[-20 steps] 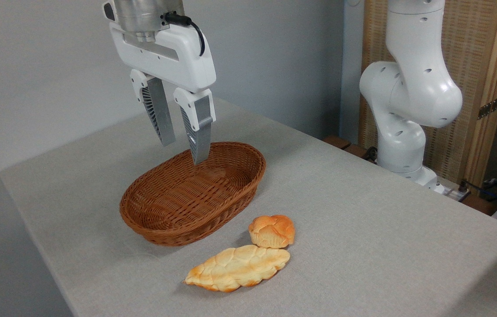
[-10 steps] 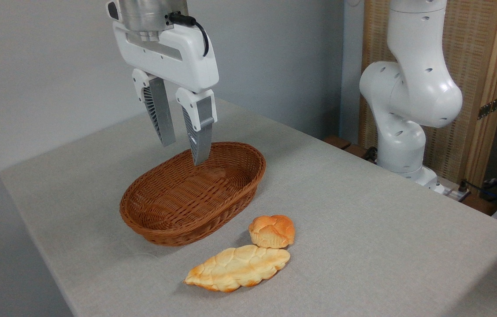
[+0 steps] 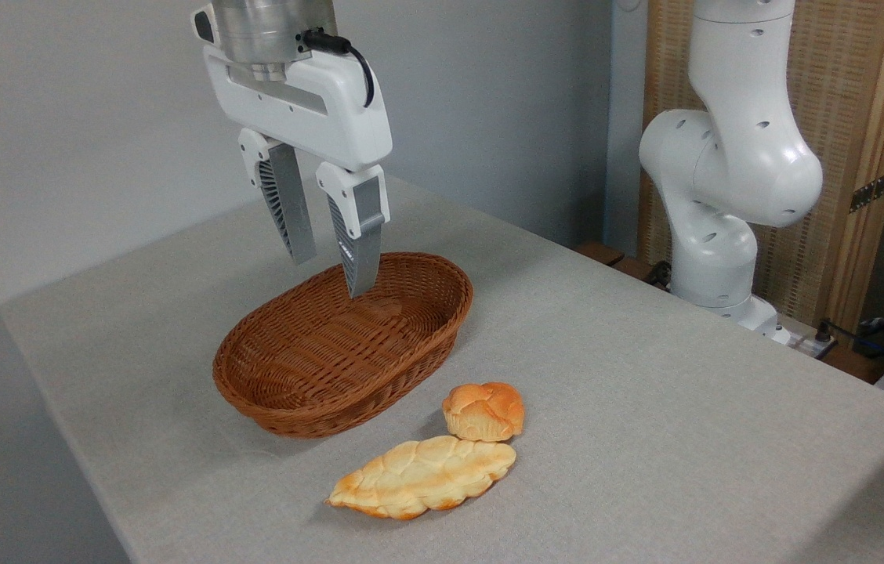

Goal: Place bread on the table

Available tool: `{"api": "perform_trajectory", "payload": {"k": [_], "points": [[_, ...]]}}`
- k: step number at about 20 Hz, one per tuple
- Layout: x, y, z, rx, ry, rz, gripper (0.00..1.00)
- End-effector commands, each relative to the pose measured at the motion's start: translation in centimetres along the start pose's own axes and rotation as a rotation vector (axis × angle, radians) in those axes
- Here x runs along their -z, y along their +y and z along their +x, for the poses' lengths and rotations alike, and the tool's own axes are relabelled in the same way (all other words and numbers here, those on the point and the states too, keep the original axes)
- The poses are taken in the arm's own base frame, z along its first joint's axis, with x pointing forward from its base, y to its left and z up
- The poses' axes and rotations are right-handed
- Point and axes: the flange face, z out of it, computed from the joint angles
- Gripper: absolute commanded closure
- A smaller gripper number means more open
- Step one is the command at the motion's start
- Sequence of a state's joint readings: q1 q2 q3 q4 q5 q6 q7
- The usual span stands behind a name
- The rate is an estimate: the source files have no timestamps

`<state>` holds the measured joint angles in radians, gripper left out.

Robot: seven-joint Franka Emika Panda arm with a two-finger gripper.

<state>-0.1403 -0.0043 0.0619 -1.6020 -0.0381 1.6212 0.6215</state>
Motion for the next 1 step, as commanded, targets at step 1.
{"api": "perform_trajectory", "payload": {"k": [1], "points": [[0.31, 0.05, -0.78, 0.005, 0.01, -0.001, 0.0]]}}
